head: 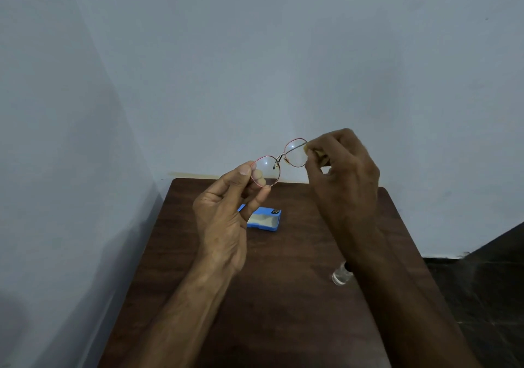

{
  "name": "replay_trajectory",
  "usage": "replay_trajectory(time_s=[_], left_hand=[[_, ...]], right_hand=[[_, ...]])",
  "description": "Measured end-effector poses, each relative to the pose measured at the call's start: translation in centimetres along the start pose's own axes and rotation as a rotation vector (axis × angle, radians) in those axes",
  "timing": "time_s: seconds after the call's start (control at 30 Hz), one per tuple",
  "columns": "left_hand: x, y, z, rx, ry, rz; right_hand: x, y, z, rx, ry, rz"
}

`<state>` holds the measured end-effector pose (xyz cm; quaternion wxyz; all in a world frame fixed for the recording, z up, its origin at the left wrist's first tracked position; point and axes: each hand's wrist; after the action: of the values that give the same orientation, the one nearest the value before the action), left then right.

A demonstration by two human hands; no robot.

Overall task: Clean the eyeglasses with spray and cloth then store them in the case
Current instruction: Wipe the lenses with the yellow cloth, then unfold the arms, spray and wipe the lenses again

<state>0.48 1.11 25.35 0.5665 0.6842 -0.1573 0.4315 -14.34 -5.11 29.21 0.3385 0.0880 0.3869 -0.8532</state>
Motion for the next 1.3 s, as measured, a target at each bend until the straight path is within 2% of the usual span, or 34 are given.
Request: replay_trajectory(time_s=[0.37, 0.53, 0.63, 0.73, 0.83, 1.0, 1.2, 1.3], left_hand=[[-0.4, -0.5, 0.6, 0.006, -0.023, 0.035], [-1.1, -0.5, 0.8, 0.016, -0.013, 0.114], [-1.8, -0.7, 0.9, 0.014, -0.015, 0.136], [-2.3, -1.1, 1.1, -0.028, -0.014, 0.121], [-2.6, -2.0, 1.5, -0.073, -0.022, 0.092], [-4.5, -3.9, 1.1, -0.124, -0.058, 0.144], [-7.1, -5.8, -0.8, -0.153, -0.115, 0.200], [-7.6, -6.5, -1.5, -0.163, -0.120, 0.213]], right_hand=[[-3.2, 1.2, -2.4, -0.012, -0.196, -0.040], [-3.5, 1.3, -4.4, -0.040, -0.319, 0.019], [-3.1, 1.9, -5.7, -0.044, -0.316, 0.100], [-0.8, 2.6, -7.7, -0.100, -0.196, 0.256], [3.1, 4.3, -11.1, -0.208, -0.002, 0.336], [11.1, 9.8, -18.2, -0.535, 0.404, 0.161], [15.2, 13.2, -22.5, -0.719, 0.746, 0.223], [15.7, 13.6, -23.8, -0.792, 0.800, 0.233]])
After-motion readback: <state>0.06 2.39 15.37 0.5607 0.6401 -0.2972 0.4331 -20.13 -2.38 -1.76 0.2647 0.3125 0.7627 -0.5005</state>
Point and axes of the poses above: each hand's wrist, its own z-axis towards the middle knuckle, its own y-axis out of the palm, x = y × z, and after that the axes turned 4 degrees about -x, right-handed
